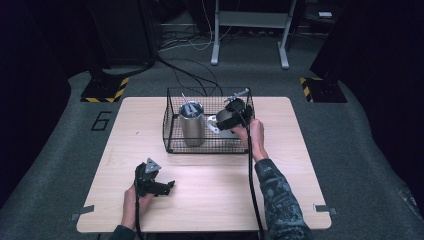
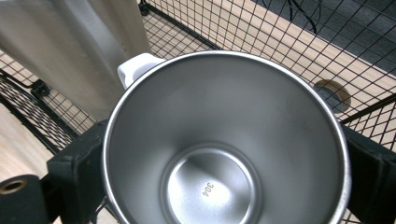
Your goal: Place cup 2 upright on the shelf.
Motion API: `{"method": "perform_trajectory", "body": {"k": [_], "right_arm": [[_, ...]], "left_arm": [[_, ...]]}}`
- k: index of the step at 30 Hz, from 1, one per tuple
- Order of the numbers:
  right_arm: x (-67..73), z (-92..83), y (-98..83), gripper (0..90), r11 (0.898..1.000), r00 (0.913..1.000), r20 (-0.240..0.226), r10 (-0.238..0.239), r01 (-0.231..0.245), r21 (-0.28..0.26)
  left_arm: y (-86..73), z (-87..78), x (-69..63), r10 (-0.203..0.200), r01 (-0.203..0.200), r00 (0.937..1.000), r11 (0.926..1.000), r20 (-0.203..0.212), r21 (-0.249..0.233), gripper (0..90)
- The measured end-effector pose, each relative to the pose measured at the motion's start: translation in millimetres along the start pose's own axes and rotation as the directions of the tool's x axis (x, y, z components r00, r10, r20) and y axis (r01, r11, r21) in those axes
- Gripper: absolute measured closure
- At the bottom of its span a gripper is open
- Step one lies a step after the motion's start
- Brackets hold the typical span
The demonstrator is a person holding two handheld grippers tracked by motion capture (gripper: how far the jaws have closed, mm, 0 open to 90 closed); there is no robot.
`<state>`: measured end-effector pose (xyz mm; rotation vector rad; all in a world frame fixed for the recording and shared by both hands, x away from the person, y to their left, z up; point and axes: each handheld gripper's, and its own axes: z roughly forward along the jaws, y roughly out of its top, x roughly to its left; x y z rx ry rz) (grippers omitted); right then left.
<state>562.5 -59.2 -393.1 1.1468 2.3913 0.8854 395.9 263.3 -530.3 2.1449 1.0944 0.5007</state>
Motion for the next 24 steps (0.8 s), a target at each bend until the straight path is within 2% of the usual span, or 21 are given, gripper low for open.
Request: {"method": "perform_trajectory", "body": {"k": [5, 6, 7, 13, 24], "right_arm": [[-0.2, 4.3, -2.1, 5.9, 1.000, 1.0000, 0.006, 0.002, -0.002, 0.009], [-0.1, 5.2, -2.4, 5.9, 1.000, 1.0000, 0.008, 0.001, -0.001, 0.012], [0.3, 5.9, -2.5, 5.9, 1.000, 0.9999, 0.011, 0.007, -0.007, 0.013], [2.1, 10.9, -2.8, 5.9, 1.000, 0.9997, 0.023, 0.000, -0.001, 0.025], [2.6, 20.2, -4.0, 5.9, 0.999, 0.9987, 0.036, 0.036, -0.037, 0.039]], "left_arm": [[-0.2, 0.1, -0.6, -0.008, 0.008, 1.0000, 1.0000, -0.002, -0.002, 0.2], [0.0, 0.0, 0.0, 0.001, -0.001, 1.0000, 1.0000, 0.000, 0.000, 0.2], [-0.2, 0.1, -0.7, -0.008, 0.008, 1.0000, 1.0000, -0.001, -0.002, 0.2], [0.0, 0.0, 0.1, 0.004, -0.004, 1.0000, 1.0000, -0.001, 0.000, 0.3], [0.0, 0.0, -0.1, 0.001, -0.001, 1.0000, 1.0000, 0.000, 0.000, 0.3]]}}
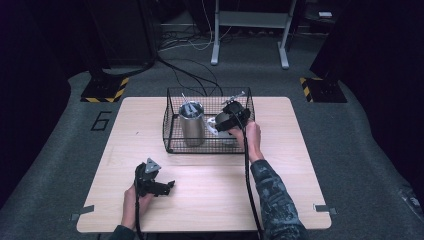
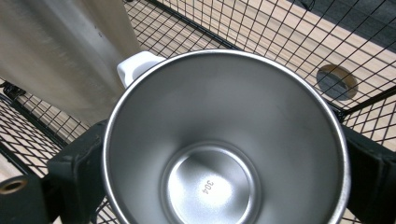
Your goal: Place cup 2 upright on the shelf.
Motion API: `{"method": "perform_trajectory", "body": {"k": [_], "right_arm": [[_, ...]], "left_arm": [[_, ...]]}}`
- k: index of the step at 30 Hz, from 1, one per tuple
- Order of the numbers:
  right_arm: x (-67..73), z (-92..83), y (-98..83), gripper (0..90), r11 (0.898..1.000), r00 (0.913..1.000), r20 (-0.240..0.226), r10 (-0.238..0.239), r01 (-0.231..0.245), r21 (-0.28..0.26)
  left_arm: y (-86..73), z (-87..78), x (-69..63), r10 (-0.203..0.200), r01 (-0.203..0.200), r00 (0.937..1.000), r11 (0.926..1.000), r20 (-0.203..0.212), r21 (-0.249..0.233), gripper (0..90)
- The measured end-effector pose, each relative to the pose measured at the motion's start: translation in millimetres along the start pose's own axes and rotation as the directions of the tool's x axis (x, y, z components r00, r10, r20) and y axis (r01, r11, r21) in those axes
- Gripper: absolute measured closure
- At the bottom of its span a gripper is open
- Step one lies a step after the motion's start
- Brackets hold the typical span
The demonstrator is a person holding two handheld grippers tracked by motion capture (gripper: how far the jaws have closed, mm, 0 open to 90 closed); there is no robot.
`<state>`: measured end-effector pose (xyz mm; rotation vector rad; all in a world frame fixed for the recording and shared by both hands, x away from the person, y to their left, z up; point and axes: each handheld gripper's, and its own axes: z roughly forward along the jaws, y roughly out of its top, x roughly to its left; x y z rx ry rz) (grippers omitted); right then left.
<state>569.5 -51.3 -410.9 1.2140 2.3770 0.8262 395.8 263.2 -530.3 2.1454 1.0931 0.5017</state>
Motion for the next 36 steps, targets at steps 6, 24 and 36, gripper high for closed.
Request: {"method": "perform_trajectory", "body": {"k": [6, 24, 36], "right_arm": [[0.7, 5.6, 0.2, 5.9, 1.000, 0.9999, -0.001, 0.011, -0.011, 0.010], [-3.3, 14.5, -3.5, 5.9, 0.997, 0.9973, 0.028, 0.067, -0.068, 0.030], [-6.3, 18.1, -6.8, 5.6, 0.995, 0.9948, 0.020, 0.100, -0.100, 0.027]], "left_arm": [[-0.2, 0.3, 0.0, -0.004, 0.004, 1.0000, 1.0000, 0.003, -0.003, 0.2], [0.1, -0.2, 0.3, 0.006, -0.006, 1.0000, 1.0000, 0.002, 0.003, 0.3], [0.1, -0.2, 0.3, 0.007, -0.007, 1.0000, 1.0000, 0.001, 0.003, 0.3]]}}
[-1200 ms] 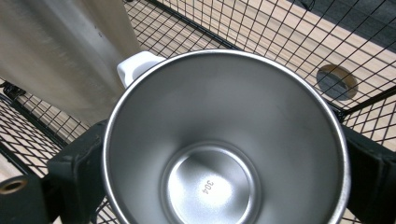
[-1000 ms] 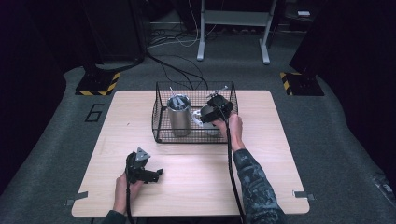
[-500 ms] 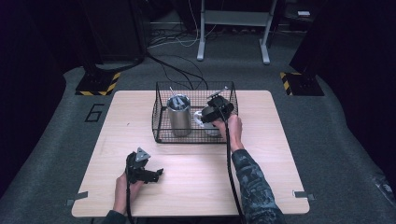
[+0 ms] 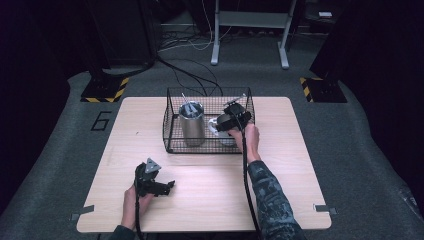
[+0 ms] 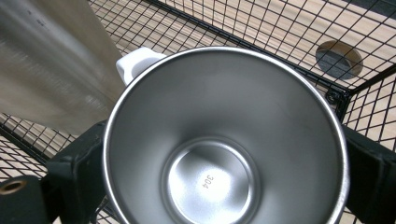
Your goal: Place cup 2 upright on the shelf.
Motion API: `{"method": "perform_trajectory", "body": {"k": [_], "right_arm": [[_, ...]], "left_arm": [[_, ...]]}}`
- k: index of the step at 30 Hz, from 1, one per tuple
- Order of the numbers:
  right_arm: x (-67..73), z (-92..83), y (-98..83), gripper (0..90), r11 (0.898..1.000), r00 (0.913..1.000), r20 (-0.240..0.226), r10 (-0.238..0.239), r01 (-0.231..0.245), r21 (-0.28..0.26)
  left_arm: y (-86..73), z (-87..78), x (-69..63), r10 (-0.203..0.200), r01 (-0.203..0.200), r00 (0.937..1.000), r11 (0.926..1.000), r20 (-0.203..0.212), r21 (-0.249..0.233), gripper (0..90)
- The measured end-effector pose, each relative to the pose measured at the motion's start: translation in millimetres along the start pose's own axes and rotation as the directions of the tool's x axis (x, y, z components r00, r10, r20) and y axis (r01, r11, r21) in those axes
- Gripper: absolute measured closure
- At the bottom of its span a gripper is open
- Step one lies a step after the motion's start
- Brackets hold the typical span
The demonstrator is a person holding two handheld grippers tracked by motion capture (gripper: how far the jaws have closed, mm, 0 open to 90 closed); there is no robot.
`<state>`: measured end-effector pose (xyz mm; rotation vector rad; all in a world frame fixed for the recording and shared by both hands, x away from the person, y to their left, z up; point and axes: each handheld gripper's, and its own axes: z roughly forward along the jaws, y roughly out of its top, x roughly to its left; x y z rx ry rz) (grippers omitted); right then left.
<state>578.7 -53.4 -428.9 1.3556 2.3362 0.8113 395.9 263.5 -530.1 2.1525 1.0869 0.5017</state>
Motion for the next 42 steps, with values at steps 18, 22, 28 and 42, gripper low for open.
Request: {"method": "perform_trajectory", "body": {"k": [18, 22, 28, 42], "right_arm": [[0.8, -6.5, 4.4, 0.0, 0.999, 0.9992, -0.007, -0.039, 0.039, 0.015], [3.8, -10.7, 6.0, 0.0, 0.999, 0.9989, 0.000, -0.047, 0.047, 0.005], [3.6, -23.8, 7.9, 0.0, 0.998, 0.9983, -0.023, -0.054, 0.053, -0.039], [19.1, -71.8, -0.3, 0.0, 0.988, 0.9888, -0.085, -0.123, 0.114, -0.105]], "left_arm": [[0.0, 0.1, -0.1, -0.002, 0.002, 1.0000, 1.0000, 0.001, 0.000, 0.3], [-0.1, 0.2, -0.7, -0.011, 0.011, 0.9999, 0.9999, -0.001, -0.002, 0.3], [0.1, 0.3, -0.2, -0.004, 0.004, 1.0000, 1.0000, 0.000, -0.003, 0.3], [0.1, 0.3, -0.1, -0.003, 0.003, 1.0000, 1.0000, 0.000, -0.003, 0.3]]}}
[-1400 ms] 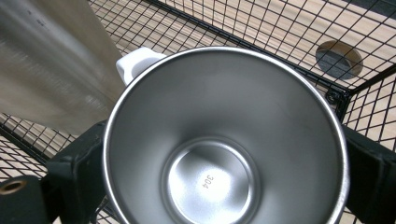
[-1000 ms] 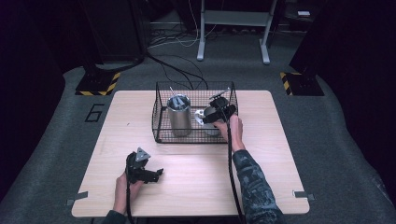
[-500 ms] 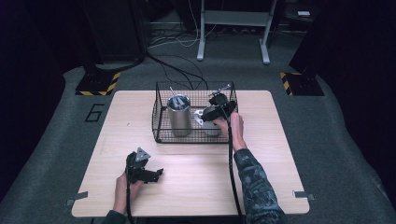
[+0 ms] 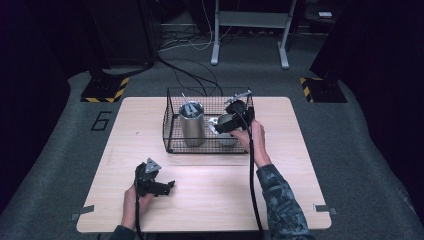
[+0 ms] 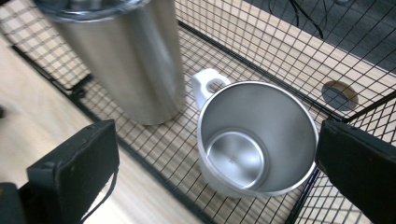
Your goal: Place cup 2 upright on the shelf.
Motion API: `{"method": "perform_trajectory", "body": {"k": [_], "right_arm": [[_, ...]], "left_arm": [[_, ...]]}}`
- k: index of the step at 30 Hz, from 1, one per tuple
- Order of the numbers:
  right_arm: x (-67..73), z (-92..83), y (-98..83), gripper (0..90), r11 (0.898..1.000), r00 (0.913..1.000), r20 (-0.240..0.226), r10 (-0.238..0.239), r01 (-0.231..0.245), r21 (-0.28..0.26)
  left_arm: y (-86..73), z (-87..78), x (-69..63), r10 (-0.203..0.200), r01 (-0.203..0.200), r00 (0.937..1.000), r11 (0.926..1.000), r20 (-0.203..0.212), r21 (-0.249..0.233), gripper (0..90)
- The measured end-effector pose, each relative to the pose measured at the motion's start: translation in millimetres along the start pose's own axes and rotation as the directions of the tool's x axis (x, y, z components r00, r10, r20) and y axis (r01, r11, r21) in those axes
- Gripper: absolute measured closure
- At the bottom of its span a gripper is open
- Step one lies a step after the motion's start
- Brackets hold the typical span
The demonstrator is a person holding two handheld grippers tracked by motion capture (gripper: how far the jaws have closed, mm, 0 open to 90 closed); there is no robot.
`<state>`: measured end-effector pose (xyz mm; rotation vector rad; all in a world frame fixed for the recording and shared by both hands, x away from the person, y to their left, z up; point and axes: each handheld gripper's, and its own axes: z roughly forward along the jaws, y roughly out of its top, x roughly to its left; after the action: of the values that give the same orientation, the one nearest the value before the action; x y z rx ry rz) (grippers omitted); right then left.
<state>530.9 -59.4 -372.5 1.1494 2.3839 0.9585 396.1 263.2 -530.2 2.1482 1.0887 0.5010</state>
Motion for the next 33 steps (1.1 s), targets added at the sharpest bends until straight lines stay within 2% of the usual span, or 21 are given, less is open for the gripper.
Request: {"method": "perform_trajectory", "body": {"k": [2, 4, 10, 13, 14, 15, 18, 19, 20, 21, 23, 24, 25, 26, 30, 31, 33], "right_arm": [[2.2, -7.1, -2.5, 0.0, 1.000, 0.9999, -0.011, -0.006, 0.006, -0.005], [7.3, -17.9, -9.1, 0.0, 1.000, 0.9996, -0.018, -0.023, 0.023, -0.011], [13.2, -32.7, -24.4, 0.0, 0.999, 0.9981, -0.042, -0.045, 0.045, -0.015], [16.1, -38.8, -34.4, 0.0, 0.998, 0.9974, -0.033, -0.065, 0.064, -0.017], [16.4, -40.8, -38.5, 0.0, 0.998, 0.9972, -0.038, -0.065, 0.064, -0.021], [17.1, -43.3, -44.1, 0.0, 0.998, 0.9973, -0.037, -0.063, 0.063, -0.021], [17.1, -47.1, -57.8, 0.0, 0.998, 0.9976, -0.028, -0.063, 0.062, -0.026], [16.6, -48.5, -63.2, 0.0, 0.998, 0.9978, -0.028, -0.061, 0.060, -0.025], [15.6, -50.0, -75.7, 0.0, 0.998, 0.9984, -0.022, -0.053, 0.053, -0.018], [15.6, -50.0, -75.7, 0.0, 0.998, 0.9984, -0.022, -0.053, 0.053, -0.018], [13.7, -51.1, -87.0, 0.0, 0.999, 0.9990, -0.010, -0.043, 0.043, -0.014], [12.9, -51.5, -91.0, 0.0, 0.999, 0.9991, -0.002, -0.042, 0.042, -0.012], [11.2, -51.5, -97.8, 0.0, 0.999, 0.9993, 0.006, -0.038, 0.038, -0.008], [10.1, -51.9, -101.7, 0.0, 0.999, 0.9994, 0.014, -0.033, 0.033, -0.001], [1.7, -50.7, -125.9, 0.0, 1.000, 0.9993, 0.037, 0.000, 0.000, 0.007], [-1.9, -48.7, -141.9, 0.0, 0.999, 0.9983, 0.052, 0.026, -0.027, 0.019], [-3.7, -48.3, -147.2, 0.0, 0.999, 0.9984, 0.050, 0.026, -0.028, 0.030]], "left_arm": [[-0.2, 0.1, -0.8, -0.012, 0.012, 0.9999, 0.9999, -0.001, -0.002, 0.3], [-0.1, 0.0, -0.2, -0.003, 0.003, 1.0000, 1.0000, 0.000, 0.000, 0.3], [-0.3, 0.1, -0.9, -0.013, 0.013, 0.9999, 0.9999, -0.001, -0.002, 0.3], [-0.2, 0.1, -0.5, -0.008, 0.008, 1.0000, 1.0000, 0.001, -0.001, 0.3], [0.0, 0.0, -0.1, -0.001, 0.001, 1.0000, 1.0000, 0.000, 0.000, 0.3], [-0.3, 0.2, -1.0, -0.016, 0.016, 0.9999, 0.9999, 0.000, -0.002, 0.3], [0.0, 0.0, -0.1, -0.001, 0.001, 1.0000, 1.0000, 0.000, 0.000, 0.3], [-0.3, 0.2, -1.1, -0.018, 0.018, 0.9998, 0.9998, 0.001, -0.003, 0.3], [-0.2, 0.1, -0.7, -0.010, 0.010, 0.9999, 0.9999, -0.001, -0.001, 0.3], [-0.3, 0.2, -1.2, -0.018, 0.018, 0.9998, 0.9998, 0.001, -0.003, 0.3], [0.0, 0.0, -0.1, -0.002, 0.002, 1.0000, 1.0000, 0.001, 0.000, 0.3], [-0.3, 0.2, -1.0, -0.016, 0.016, 0.9999, 0.9999, 0.001, -0.002, 0.3], [-0.1, 0.0, -0.3, -0.006, 0.006, 1.0000, 1.0000, -0.001, -0.001, 0.3], [-0.2, 0.2, -0.8, -0.013, 0.013, 0.9999, 0.9999, 0.000, -0.002, 0.3], [-0.2, 0.1, -0.6, -0.010, 0.010, 1.0000, 1.0000, -0.001, -0.001, 0.3], [-0.2, 0.1, -0.7, -0.010, 0.010, 0.9999, 0.9999, -0.001, -0.002, 0.3], [-0.2, 0.2, -0.8, -0.012, 0.012, 0.9999, 0.9999, -0.001, -0.002, 0.3]]}}
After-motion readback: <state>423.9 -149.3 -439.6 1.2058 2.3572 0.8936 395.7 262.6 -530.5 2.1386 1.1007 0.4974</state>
